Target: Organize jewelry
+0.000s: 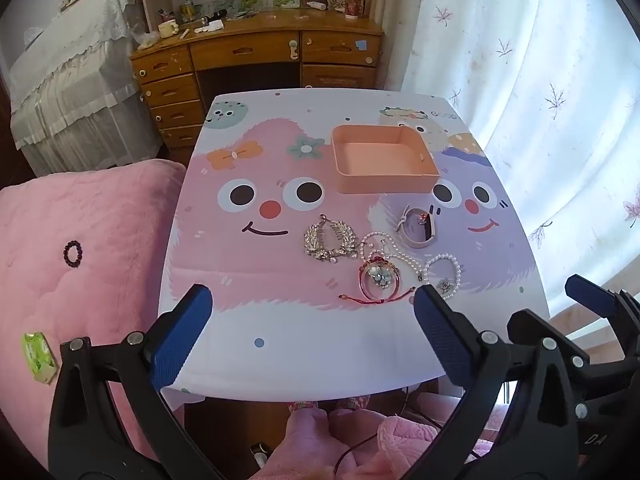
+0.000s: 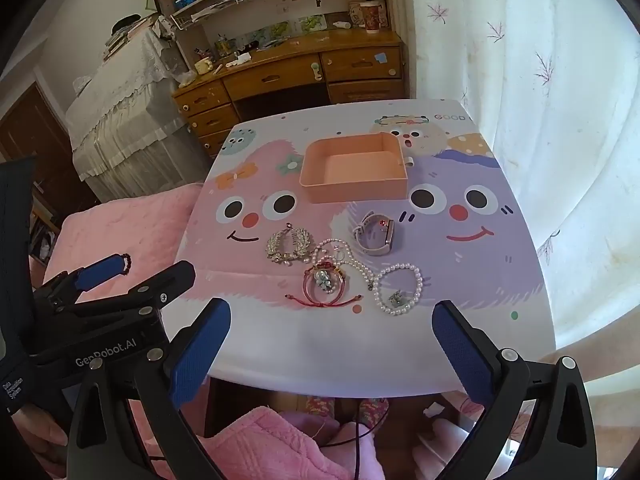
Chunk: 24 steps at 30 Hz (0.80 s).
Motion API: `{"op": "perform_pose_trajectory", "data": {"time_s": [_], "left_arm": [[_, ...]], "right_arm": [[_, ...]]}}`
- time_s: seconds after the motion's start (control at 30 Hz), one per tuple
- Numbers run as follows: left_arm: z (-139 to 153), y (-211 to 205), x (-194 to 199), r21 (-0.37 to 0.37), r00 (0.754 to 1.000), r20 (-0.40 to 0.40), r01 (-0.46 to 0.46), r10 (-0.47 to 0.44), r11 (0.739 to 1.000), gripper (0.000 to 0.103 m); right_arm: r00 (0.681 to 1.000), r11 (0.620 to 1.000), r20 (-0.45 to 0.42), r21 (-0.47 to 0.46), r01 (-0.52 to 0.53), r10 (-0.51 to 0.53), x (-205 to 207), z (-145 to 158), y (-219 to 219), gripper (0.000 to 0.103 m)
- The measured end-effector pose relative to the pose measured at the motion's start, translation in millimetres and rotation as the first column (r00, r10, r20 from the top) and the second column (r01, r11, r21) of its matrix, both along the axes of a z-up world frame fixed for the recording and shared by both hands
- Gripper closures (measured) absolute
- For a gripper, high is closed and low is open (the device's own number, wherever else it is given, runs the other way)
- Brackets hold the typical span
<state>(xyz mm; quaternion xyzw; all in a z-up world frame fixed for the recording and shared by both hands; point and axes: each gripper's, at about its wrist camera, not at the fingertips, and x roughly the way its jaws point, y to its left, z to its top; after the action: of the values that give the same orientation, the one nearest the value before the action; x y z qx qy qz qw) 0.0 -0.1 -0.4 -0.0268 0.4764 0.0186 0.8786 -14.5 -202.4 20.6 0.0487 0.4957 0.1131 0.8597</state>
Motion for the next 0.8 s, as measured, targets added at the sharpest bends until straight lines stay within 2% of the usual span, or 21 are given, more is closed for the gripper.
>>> {"op": "perform_pose_trajectory", "data": {"time_s": [0.43, 0.47, 0.8], "left_arm": [[10.6, -1.2, 1.4, -0.005, 1.000, 0.000, 0.029, -0.029, 1.000, 0.003], [2.3, 0.7, 3.1, -0.004, 0.999, 0.003, 0.032, -0.032, 0.999, 0.003], [5.5, 5.7, 5.2, 0.001, 0.999, 0.004, 0.033, -0.033, 0.999, 0.003]], "right_arm": [[1.000, 0.999, 0.001, -0.035, 0.004, -0.004, -0.9, -0.7, 6.8, 0.001], [1.000, 0.999, -0.001, -0.040, -0.008, 0.007, -0.2, -0.9, 7.8, 0.001], [1.000, 0.999, 0.001, -0.045, -0.007, 0.008, 1.6, 1.6, 9.7, 0.001]]}}
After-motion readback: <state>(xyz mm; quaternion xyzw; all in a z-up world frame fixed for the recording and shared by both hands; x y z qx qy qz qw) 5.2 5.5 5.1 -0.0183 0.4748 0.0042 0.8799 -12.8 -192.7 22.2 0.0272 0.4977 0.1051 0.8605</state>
